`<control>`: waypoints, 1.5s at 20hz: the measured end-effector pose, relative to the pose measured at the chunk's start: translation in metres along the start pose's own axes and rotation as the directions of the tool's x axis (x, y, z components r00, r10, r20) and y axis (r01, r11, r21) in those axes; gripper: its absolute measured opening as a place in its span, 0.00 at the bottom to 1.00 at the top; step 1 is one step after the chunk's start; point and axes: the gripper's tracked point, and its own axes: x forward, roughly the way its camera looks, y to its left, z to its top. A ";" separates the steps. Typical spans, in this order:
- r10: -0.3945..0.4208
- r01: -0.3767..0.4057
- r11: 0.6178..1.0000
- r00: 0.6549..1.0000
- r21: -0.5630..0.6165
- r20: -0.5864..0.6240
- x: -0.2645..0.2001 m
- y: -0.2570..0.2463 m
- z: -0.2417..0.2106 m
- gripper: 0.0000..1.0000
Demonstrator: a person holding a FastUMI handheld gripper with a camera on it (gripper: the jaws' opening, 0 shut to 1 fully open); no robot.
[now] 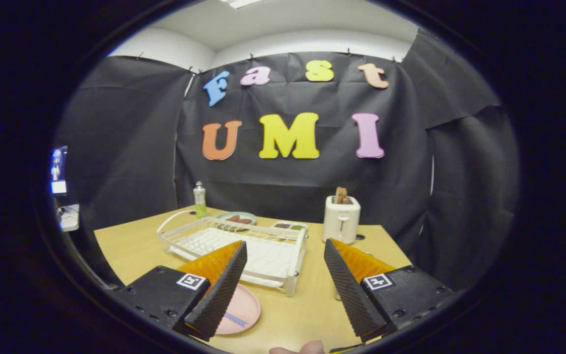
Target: Take the plate from the dish rack, then take the spoon from the basket and place it into the plate.
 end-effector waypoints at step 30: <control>-0.239 0.228 0.970 0.954 0.078 0.179 -0.053 0.004 0.025 1.00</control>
